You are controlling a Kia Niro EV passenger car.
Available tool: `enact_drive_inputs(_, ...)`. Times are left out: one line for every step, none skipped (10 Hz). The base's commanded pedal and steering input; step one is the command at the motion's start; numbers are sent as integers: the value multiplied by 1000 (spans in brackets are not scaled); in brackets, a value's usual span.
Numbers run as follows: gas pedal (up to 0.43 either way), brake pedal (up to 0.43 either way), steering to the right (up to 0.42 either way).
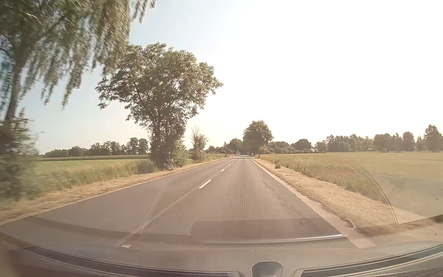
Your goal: Follow the waypoints while adhering to traffic rules and regulations
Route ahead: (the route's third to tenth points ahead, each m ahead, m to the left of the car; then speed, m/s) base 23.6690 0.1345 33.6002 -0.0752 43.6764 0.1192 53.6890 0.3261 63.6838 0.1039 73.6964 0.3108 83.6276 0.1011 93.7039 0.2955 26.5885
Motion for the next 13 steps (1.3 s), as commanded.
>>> enact_drive_inputs(331, 6, 3)
enact_drive_inputs(331, 6, 3)
enact_drive_inputs(331, 6, 3)
enact_drive_inputs(331, 6, 3)
enact_drive_inputs(331, 6, 3)
enact_drive_inputs(331, 6, 4)
enact_drive_inputs(331, 6, 4)
enact_drive_inputs(331, 6, 4)
enact_drive_inputs(331, 6, 4)
enact_drive_inputs(331, 6, 4)
enact_drive_inputs(331, 6, 4)
enact_drive_inputs(331, 6, 4)
enact_drive_inputs(331, 6, 4)
